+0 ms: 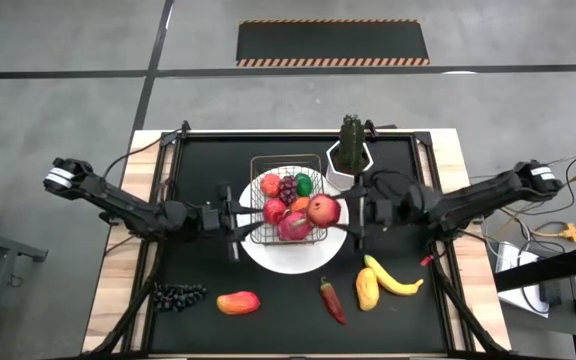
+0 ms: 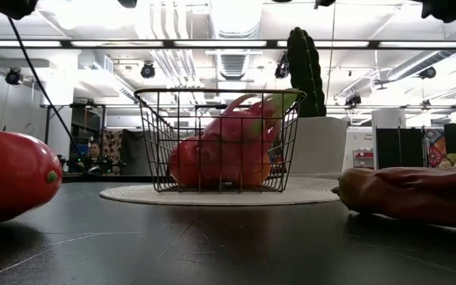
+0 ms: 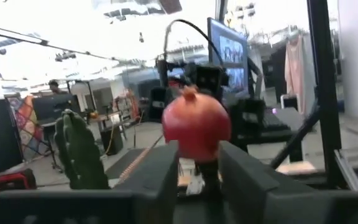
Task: Build produce basket
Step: Put the pomegranate into the gold wire basket
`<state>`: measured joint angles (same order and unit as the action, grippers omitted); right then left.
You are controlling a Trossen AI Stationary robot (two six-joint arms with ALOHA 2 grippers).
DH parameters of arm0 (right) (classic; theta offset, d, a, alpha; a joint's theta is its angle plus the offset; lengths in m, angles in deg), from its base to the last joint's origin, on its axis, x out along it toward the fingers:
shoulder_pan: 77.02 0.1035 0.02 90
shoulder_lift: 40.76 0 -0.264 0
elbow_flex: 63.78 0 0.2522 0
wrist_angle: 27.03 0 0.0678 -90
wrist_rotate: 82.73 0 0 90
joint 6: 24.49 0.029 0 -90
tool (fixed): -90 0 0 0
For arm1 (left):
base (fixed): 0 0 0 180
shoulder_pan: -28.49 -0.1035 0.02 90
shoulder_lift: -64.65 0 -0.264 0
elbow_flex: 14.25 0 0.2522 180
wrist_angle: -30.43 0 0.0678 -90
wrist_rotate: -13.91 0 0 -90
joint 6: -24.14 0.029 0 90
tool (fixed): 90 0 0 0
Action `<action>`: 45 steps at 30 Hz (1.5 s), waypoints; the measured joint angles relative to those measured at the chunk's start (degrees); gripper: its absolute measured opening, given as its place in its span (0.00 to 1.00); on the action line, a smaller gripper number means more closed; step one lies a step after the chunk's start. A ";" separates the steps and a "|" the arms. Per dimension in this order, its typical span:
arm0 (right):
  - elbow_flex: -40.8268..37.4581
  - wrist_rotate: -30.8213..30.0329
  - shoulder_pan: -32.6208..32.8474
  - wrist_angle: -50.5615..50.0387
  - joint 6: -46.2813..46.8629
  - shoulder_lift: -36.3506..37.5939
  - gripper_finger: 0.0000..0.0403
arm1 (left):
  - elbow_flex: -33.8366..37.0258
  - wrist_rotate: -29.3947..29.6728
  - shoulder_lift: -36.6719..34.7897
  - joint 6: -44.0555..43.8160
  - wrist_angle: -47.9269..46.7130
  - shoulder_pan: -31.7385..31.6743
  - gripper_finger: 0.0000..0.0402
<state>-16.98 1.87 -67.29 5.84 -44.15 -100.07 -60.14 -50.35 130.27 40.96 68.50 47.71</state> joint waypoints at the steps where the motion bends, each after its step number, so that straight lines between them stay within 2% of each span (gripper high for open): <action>1: 0.54 -0.73 0.66 0.28 -0.96 -1.18 0.63 | -0.12 -0.10 1.08 -0.06 2.00 -0.04 0.28; 6: 2.97 -3.71 2.16 0.28 -2.92 -6.19 0.63 | -2.13 -0.22 8.27 -0.23 10.30 -0.20 0.49; 11: 5.24 -4.28 2.17 0.34 -3.19 -9.54 0.63 | -6.28 -0.25 14.95 -2.78 11.51 -1.82 0.67; 17: 6.09 -5.33 2.14 -0.41 -3.55 -10.56 0.63 | -9.86 -0.19 20.30 -3.20 11.40 -4.46 0.78; 22: 6.05 -5.55 2.14 -0.99 -3.46 -10.47 0.63 | -9.83 -2.55 20.79 -3.29 10.71 -5.17 0.80; 27: 6.02 -5.64 2.13 -0.98 -3.30 -10.47 0.63 | -9.73 -4.29 20.73 -6.91 9.16 -6.55 0.80; 33: 6.00 -6.18 2.13 -1.33 -3.31 -10.42 0.63 | -9.64 -6.20 22.34 -7.72 10.93 -7.61 0.79; 39: 6.00 -7.66 2.23 -1.51 -3.25 -10.36 0.64 | -9.79 -7.30 22.41 -7.65 10.97 -7.67 0.71; 45: 6.11 -7.69 2.20 -1.66 -2.62 -10.34 0.71 | -9.62 -7.82 22.65 -7.51 9.74 -7.69 0.66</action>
<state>-10.87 -5.82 -65.08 4.17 -46.77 -110.42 -69.76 -58.16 152.92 33.45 78.24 40.03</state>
